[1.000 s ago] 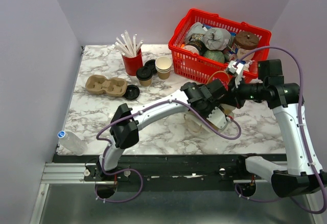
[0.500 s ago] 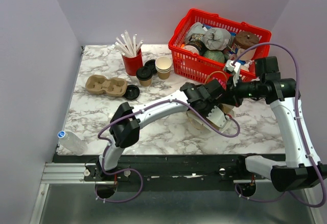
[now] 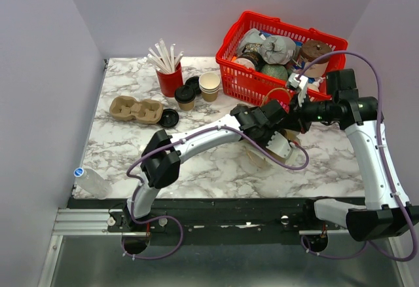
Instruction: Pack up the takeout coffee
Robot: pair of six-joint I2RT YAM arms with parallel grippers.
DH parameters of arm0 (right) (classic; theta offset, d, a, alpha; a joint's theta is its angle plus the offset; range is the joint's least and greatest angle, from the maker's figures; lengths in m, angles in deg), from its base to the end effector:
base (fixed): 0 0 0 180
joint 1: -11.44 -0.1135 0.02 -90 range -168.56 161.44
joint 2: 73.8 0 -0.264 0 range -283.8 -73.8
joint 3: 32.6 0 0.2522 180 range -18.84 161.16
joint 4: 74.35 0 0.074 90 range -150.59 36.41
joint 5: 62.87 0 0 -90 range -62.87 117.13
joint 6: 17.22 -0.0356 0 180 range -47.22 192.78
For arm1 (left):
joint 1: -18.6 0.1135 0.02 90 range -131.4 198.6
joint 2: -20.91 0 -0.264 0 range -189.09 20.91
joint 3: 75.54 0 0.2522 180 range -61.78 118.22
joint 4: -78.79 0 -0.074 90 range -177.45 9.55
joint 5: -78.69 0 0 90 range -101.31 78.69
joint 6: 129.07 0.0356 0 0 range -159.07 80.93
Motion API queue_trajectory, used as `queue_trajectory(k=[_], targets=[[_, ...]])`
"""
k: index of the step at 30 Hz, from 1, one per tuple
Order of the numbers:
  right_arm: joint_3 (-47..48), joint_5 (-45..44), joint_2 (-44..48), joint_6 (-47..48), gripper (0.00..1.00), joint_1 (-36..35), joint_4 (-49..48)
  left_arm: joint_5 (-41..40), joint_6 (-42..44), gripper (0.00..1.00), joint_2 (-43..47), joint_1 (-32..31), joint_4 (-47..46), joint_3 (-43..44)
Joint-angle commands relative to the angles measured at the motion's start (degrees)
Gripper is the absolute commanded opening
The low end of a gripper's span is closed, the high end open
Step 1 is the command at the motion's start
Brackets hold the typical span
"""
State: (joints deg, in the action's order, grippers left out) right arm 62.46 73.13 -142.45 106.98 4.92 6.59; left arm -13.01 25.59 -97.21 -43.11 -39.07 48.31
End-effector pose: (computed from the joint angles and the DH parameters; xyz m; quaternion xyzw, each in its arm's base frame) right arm 0.2028 0.0490 0.3912 -0.4166 0.7806 0.2943 0.3613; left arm 0.2170 -0.4010 0.2802 0.8524 0.4356 0.0216 0.2885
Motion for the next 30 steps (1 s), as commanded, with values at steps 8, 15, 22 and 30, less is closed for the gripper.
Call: queue_trajectory(k=[8,15,22,30], targets=[[3.8,1.1,-0.5,-7.9,0.32,-0.9,5.1,-3.0,-1.4,0.00,-2.5,0.5,-8.4,0.5],[9.9,-11.7,1.8,-17.3,0.64,-0.9,0.9,-4.1,-0.2,0.00,-3.9,1.2,-10.8,0.5],[16.7,-30.2,4.8,-21.0,0.68,-0.2,7.1,-4.4,-2.5,0.00,-4.0,1.9,-11.6,1.8],[18.0,-27.7,4.5,-22.6,0.59,9.8,16.8,-4.9,-6.6,0.00,-4.9,3.0,-10.0,4.5]])
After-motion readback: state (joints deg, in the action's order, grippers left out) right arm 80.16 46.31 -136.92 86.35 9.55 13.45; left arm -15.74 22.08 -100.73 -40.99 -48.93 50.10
